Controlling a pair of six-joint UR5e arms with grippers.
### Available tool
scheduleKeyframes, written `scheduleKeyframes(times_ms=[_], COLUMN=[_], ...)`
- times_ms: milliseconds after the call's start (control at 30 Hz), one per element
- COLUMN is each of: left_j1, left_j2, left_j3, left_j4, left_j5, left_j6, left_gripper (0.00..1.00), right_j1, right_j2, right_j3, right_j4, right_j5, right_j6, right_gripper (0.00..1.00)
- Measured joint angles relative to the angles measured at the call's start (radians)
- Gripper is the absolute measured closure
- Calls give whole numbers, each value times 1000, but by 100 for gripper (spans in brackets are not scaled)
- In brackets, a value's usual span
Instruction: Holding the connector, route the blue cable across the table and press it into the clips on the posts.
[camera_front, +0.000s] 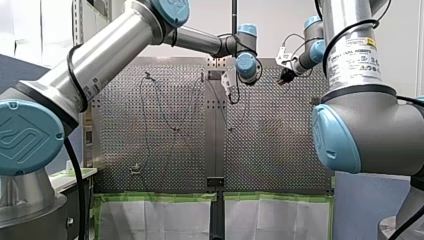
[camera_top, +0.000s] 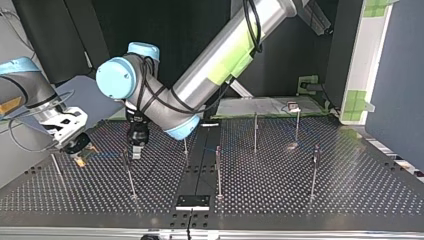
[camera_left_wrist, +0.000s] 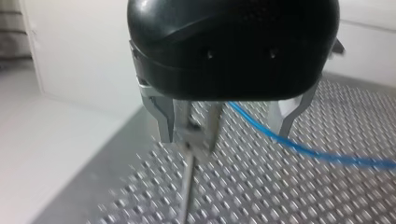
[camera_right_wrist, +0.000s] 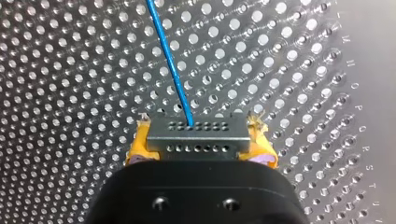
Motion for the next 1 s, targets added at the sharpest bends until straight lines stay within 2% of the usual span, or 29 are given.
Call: scheduleKeyframes(times_ms=[167,267,433,700,1000], left_j1=[-13,-20,-24,-35,-49], left_j2=[50,76,117,184,253], left_j3=[-50,-77,-117,-184,-253], left_j4=[48,69,84,119,185], left_j5=[50,61,36,-29,-50], left_j6=[-11,-11,-12,-6,-20], left_gripper=[0,0,0,0,0], right_j1=[3,5,10,19,24], right_j2=[0,0,0,0,0], right_j3=[0,0,-1,0,0], right_j4=[5,7,12,16,16], right_j5=[0,0,0,0,0], right_j6=[0,-1,-1,-2,-2], right_gripper=[100,100,100,100,100])
